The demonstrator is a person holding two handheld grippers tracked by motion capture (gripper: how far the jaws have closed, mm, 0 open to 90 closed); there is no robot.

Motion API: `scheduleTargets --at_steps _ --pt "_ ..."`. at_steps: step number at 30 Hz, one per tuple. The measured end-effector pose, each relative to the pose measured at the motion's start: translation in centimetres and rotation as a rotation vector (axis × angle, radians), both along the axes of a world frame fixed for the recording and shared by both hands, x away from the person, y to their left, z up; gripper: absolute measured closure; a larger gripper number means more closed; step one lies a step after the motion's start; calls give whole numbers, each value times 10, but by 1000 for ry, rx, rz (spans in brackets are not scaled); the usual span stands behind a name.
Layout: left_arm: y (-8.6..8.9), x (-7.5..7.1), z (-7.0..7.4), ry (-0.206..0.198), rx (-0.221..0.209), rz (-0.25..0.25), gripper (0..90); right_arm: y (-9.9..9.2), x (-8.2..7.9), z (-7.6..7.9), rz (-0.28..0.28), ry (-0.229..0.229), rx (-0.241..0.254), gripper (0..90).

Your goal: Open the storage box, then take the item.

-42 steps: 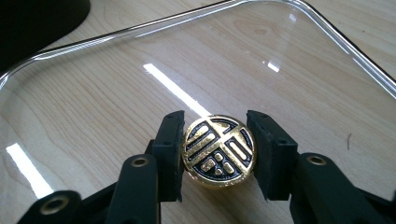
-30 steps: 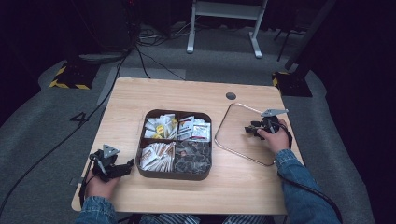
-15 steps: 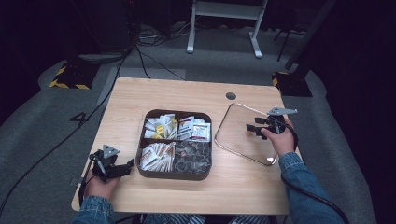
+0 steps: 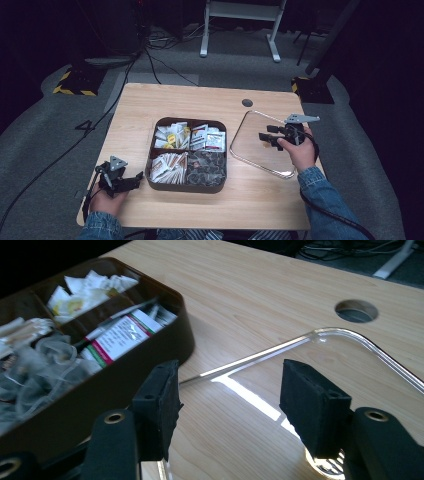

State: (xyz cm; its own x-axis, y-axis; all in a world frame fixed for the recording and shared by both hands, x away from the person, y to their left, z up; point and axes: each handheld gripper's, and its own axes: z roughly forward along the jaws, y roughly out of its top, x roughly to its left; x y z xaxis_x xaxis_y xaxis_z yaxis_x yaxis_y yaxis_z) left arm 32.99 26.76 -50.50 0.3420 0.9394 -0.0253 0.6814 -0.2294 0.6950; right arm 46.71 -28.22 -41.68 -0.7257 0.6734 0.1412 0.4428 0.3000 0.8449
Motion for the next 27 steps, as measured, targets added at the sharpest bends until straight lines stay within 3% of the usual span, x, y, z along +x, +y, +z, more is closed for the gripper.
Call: scheduleTargets --at_steps 8,11,17,21,22,27 --pt "-1 0 0 1 -4 6 188 26 -12 17 59 -48 26 351" --pt "-1 0 0 1 -4 7 188 39 -16 23 54 -62 1 377" --pt "-1 0 0 1 -4 6 188 69 -22 37 143 -68 -1 423" --pt "-1 0 0 0 -2 4 188 104 -27 47 227 -51 -1 498" --pt "-1 1 0 1 -2 10 188 104 -27 47 227 -51 -1 498" --pt "-3 3 0 -1 0 17 188 143 -27 51 308 -77 -2 506"
